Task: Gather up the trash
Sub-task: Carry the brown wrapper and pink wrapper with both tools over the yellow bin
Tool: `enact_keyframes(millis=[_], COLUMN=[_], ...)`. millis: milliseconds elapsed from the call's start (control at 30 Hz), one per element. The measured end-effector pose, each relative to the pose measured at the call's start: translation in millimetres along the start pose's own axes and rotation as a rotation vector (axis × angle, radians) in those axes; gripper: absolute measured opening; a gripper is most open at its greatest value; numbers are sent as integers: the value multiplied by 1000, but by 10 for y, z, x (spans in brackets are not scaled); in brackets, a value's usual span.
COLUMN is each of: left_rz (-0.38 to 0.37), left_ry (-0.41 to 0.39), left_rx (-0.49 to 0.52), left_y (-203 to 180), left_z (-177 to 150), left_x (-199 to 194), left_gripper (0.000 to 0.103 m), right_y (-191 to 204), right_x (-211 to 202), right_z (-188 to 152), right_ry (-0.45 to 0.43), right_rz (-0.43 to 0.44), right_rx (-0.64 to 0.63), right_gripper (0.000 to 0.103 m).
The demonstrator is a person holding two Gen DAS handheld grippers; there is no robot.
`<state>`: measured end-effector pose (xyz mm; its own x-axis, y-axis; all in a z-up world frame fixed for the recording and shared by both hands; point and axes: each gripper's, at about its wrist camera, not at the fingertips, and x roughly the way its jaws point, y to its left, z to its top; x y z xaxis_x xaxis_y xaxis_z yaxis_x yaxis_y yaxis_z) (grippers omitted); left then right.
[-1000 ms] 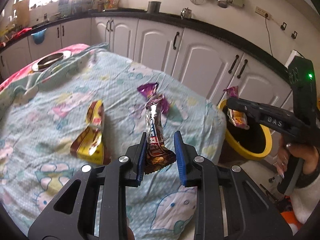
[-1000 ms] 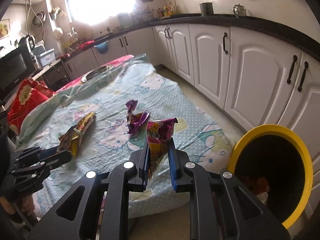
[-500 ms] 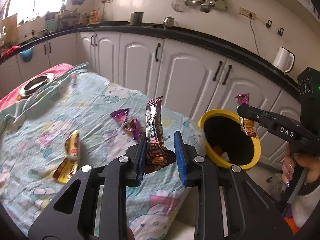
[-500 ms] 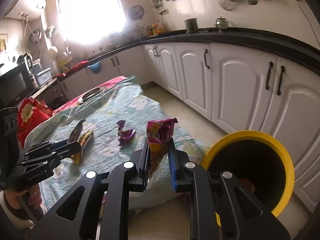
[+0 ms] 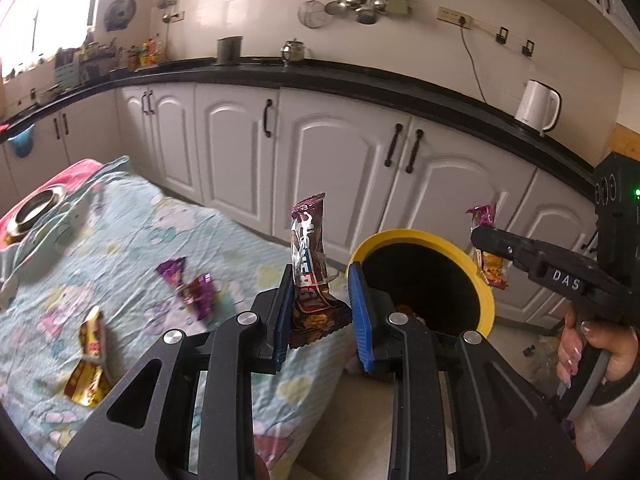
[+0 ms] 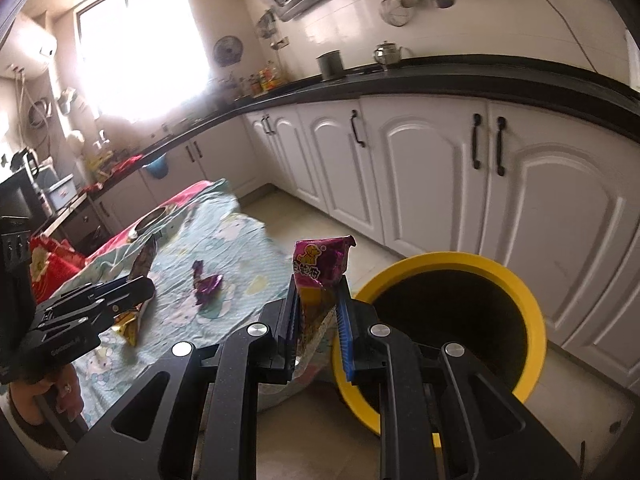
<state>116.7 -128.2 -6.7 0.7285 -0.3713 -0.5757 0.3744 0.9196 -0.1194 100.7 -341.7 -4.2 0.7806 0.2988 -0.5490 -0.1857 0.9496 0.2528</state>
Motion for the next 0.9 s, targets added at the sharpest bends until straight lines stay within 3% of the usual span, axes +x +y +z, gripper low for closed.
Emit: enact_keyframes(millis=[267, 900], left_rz=[-57, -160], left_ry=[7, 128], left_rx=[39, 111], left_y=[-292, -772], left_z=[108, 81], left_x=[227, 957], left_gripper=[20, 20], right_y=[-204, -737], right_x=[-66, -61], right_z=[-85, -340], right_ry=[-10, 26], right_rz=[-64, -157], right_rx=[20, 125], right_gripper=[17, 17])
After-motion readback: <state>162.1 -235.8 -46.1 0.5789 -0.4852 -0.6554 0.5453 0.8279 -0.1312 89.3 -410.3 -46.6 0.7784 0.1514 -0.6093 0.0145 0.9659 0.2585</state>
